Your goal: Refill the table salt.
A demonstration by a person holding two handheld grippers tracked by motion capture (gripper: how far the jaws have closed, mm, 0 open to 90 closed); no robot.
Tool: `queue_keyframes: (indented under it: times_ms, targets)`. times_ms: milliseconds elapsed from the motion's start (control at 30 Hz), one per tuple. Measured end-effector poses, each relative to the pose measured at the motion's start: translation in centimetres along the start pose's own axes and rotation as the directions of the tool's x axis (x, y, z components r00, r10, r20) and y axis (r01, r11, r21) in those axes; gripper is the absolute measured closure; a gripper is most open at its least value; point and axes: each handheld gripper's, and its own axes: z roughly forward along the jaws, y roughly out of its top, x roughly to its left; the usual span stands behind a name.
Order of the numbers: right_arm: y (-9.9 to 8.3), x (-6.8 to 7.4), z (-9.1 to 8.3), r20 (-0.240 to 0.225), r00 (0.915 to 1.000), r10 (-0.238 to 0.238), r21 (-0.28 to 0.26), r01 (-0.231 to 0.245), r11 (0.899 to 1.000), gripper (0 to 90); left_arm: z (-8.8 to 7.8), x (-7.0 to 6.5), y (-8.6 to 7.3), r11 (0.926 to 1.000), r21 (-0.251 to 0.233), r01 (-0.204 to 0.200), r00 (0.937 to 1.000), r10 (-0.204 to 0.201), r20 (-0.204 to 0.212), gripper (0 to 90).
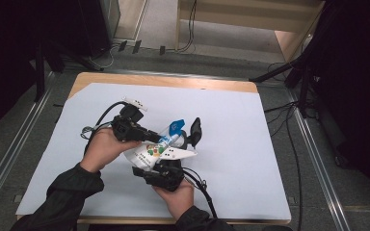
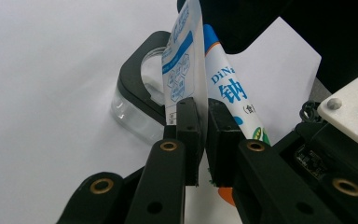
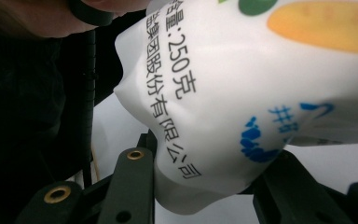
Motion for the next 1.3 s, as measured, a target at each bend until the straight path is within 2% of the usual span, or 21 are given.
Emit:
queue_keyframes:
  times_ms: [233,433,667,800,1100,1300]
  targets:
    - [-0.02,0.20,-0.14,-0.005,1.0000,0.003,0.000,-0.003,1.000,69.1,-0.04,-0.02,-0.20,0.9999,0.005,-0.014,0.9999,0.014,-0.004,86.2]
    - [-0.01,0.21,-0.05,-0.009,1.0000,0.004,0.004,-0.004,1.000,68.0,0.07,-0.16,-0.06,0.9997,0.023,0.005,0.9998,-0.005,-0.018,90.0]
    - [0.02,0.49,0.24,0.015,0.9996,-0.023,0.035,0.023,0.999,63.3,0.29,-0.48,0.07,0.9987,0.041,0.030,0.9991,-0.028,-0.033,90.0]
    - [0.08,0.49,0.39,0.035,0.9987,-0.038,0.055,0.036,0.998,64.0,0.41,-0.55,0.10,0.9986,0.043,0.032,0.9988,-0.030,-0.038,90.0]
    - [0.18,0.30,0.12,0.014,0.9999,-0.001,0.032,0.000,0.999,68.0,0.35,-0.33,0.01,0.9990,0.033,0.031,0.9993,-0.031,-0.020,90.0]
    - [0.23,0.19,-0.05,-0.006,0.9997,0.024,0.018,-0.024,1.000,68.8,0.27,-0.24,-0.05,0.9997,0.024,0.011,0.9999,-0.010,-0.011,88.8]
